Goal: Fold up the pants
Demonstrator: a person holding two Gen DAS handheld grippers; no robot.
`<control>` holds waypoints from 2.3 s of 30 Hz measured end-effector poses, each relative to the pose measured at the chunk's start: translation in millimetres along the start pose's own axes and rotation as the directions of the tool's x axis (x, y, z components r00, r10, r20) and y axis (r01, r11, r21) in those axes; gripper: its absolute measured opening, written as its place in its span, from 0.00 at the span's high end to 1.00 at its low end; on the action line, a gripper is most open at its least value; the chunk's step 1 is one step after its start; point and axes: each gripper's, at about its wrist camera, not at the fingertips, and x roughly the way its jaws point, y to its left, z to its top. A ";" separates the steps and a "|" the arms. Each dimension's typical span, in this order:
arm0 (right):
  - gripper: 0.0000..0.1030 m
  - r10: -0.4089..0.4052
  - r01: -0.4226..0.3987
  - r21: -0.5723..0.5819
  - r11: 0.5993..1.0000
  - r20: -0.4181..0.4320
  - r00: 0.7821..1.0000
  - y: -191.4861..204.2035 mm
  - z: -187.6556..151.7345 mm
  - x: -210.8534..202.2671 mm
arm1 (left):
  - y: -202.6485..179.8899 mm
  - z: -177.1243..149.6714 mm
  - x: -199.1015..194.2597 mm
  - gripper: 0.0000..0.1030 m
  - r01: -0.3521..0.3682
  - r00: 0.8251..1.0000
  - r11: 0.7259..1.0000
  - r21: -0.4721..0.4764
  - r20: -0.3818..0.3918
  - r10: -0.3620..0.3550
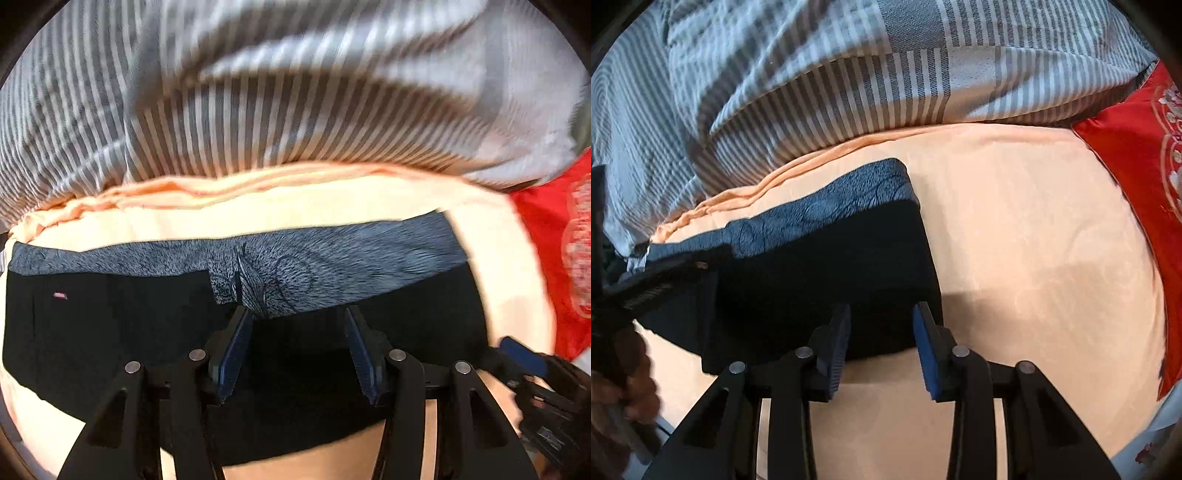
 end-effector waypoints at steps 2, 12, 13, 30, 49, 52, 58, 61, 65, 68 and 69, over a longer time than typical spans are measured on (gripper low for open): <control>0.63 0.018 -0.018 0.009 1.000 -0.027 0.999 -0.7 2.5 13.1 | 10.7 -5.7 19.1 0.48 -0.044 0.998 0.999 -0.025 -0.039 0.043; 0.63 -0.025 0.020 -0.108 0.994 -0.040 0.999 7.5 -4.5 24.1 | 48.5 -25.3 28.1 0.17 -0.071 0.994 0.983 -0.170 -0.091 0.056; 0.63 -0.018 0.013 -0.105 0.994 -0.047 0.999 6.6 -3.9 22.3 | 47.2 -27.9 23.2 0.17 -0.075 0.994 0.982 -0.172 -0.089 0.060; 0.44 -0.034 -0.004 -0.277 0.961 -0.133 0.991 42.5 -26.3 3.2 | 107.7 -116.3 -34.2 0.17 -0.046 0.997 0.912 -0.408 -0.075 0.017; 0.37 -0.122 0.051 -0.414 0.909 -0.148 0.982 156.5 -32.5 69.8 | 307.8 -145.7 -42.1 0.17 0.032 0.997 0.697 -0.716 0.072 0.028; 0.36 -0.121 0.051 -0.409 0.911 -0.147 0.982 156.4 -33.8 75.2 | 332.4 -153.1 -32.4 0.17 0.112 0.992 0.638 -0.762 0.121 -0.029; 0.33 -0.129 0.056 -0.402 0.914 -0.157 0.979 158.8 -29.7 81.9 | 352.9 -149.8 -7.9 0.17 0.274 0.961 0.579 -0.768 0.233 -0.146; 0.33 -0.143 0.070 -0.406 0.911 -0.152 0.978 164.1 -27.5 86.8 | 352.5 -147.0 -6.9 0.17 0.323 0.946 0.576 -0.751 0.277 -0.169; 0.31 -0.147 0.077 -0.406 0.911 -0.144 0.979 165.0 -28.4 88.7 | 354.7 -139.6 -7.6 0.17 0.382 0.924 0.563 -0.733 0.321 -0.209; 0.31 -0.146 0.077 -0.405 0.911 -0.143 0.979 164.7 -28.3 89.1 | 358.7 -139.4 -8.5 0.17 0.434 0.900 0.536 -0.724 0.369 -0.230; 0.31 -0.147 0.078 -0.405 0.911 -0.143 0.979 164.3 -28.5 88.8 | 358.0 -138.4 -6.0 0.17 0.433 0.901 0.539 -0.723 0.366 -0.232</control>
